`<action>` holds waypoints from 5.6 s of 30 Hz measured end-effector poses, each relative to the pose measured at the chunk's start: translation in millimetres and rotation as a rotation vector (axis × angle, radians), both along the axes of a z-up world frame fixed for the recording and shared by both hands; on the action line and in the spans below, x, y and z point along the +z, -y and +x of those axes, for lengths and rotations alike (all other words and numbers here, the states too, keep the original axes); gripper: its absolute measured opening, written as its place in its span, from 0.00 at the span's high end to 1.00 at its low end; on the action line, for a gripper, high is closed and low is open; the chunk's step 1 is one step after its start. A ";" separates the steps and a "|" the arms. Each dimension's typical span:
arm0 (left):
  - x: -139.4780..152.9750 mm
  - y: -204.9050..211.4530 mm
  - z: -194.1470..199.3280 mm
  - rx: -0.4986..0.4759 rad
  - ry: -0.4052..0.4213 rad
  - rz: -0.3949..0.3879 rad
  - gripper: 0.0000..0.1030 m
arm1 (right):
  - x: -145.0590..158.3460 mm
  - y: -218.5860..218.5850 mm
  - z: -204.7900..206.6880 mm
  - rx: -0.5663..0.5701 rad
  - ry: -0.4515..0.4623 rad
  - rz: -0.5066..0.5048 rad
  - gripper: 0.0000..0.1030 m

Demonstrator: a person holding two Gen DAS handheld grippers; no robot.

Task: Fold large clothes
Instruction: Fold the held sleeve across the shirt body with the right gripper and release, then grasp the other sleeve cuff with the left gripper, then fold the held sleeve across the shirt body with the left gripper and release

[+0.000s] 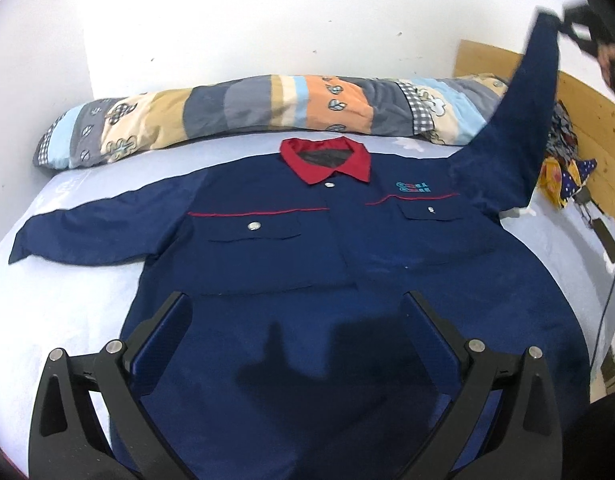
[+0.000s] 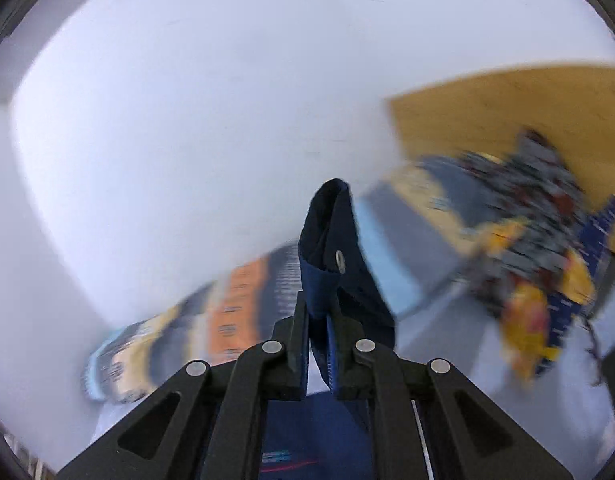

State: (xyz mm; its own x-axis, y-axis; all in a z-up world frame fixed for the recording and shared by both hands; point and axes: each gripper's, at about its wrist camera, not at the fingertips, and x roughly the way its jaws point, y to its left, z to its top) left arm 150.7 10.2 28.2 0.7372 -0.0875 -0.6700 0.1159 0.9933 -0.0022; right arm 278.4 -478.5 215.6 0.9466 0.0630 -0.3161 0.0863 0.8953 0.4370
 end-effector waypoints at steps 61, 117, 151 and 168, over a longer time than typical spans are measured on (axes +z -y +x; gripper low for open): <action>-10.6 -264.7 -14.8 0.581 -0.144 -0.350 0.00 | -237.1 -320.6 -163.7 0.681 -0.412 -0.250 0.36; 75.5 95.6 211.8 -0.164 -0.101 -0.641 0.96 | -191.9 -161.0 -139.3 0.277 -0.084 0.104 0.35; -41.2 61.6 131.2 0.092 -0.259 0.062 0.22 | -201.2 -104.4 -139.0 0.108 -0.124 0.191 0.35; -46.7 229.8 128.6 -0.182 -0.172 0.201 0.22 | -210.5 -105.0 -115.5 0.084 -0.174 0.205 0.35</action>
